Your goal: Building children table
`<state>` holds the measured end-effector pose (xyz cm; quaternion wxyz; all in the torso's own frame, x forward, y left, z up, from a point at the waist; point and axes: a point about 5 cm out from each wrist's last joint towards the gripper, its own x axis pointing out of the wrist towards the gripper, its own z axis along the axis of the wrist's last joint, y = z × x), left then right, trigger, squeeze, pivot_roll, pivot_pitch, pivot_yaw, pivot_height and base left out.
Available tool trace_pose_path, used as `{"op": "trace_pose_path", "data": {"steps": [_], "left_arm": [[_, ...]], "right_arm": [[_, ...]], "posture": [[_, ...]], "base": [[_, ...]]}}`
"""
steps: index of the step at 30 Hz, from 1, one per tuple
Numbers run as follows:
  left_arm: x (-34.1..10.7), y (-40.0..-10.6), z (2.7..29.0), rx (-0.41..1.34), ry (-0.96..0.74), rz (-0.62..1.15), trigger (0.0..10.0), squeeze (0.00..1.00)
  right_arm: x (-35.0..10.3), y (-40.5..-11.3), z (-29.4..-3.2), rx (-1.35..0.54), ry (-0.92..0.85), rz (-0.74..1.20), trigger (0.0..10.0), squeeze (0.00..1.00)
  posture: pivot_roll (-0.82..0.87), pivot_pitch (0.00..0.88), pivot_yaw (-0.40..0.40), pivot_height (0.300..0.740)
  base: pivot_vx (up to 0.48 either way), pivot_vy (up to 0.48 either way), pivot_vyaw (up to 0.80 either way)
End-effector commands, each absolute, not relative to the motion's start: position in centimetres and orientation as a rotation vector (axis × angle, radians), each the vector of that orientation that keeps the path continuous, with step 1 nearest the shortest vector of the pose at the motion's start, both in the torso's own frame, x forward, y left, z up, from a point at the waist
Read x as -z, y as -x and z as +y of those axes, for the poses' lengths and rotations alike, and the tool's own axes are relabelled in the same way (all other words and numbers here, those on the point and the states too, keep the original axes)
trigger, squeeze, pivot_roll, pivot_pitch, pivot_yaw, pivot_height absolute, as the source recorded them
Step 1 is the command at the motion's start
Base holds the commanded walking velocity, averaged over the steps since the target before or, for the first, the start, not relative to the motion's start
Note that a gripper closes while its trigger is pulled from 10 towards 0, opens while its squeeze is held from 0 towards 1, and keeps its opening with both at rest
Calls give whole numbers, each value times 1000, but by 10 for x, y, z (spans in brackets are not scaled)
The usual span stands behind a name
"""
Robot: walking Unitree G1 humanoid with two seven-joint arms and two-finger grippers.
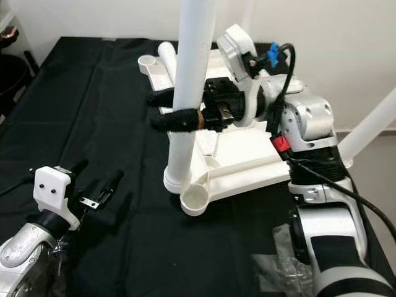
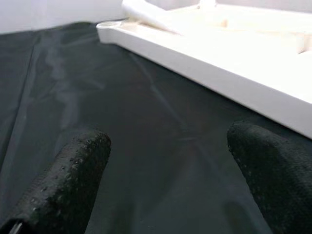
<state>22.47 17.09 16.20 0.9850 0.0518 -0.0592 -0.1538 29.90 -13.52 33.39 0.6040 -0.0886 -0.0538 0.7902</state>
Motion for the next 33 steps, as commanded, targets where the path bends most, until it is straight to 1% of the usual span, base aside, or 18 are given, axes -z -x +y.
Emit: {"op": "trace_pose_path", "data": {"steps": [1, 7, 11, 17, 24, 33], "left_arm": [[-162, -224, 174, 285, -106, -114, 10000, 0], [-162, -227, 178, 274, -104, -113, 10000, 0], [-164, -230, 178, 274, -119, -123, 10000, 0], [-170, -232, 179, 264, -145, -156, 10000, 0], [-188, -235, 185, 255, -162, -219, 10000, 0], [-193, -235, 184, 267, -175, -235, 10000, 0]], "right_arm": [[-344, -292, -130, -1897, 276, -150, 10000, 0], [-347, -291, -119, -1942, 379, -105, 10000, 0], [-349, -289, -111, -1973, 405, -105, 10000, 0], [-347, -284, -107, -2019, 402, -108, 10000, 0], [-345, -276, -105, -2086, 389, -95, 10000, 0], [-343, -270, -102, -2133, 391, -83, 10000, 0]], "posture": [[19, 306, -27, 740], [13, 295, -20, 740], [8, 284, -24, 740], [7, 278, -26, 740], [5, 272, -27, 740], [8, 276, -40, 740]], "base": [[0, 0, 0], [0, 0, 0], [0, 0, 0], [0, 0, 0], [0, 0, 0], [0, 0, 0]]}}
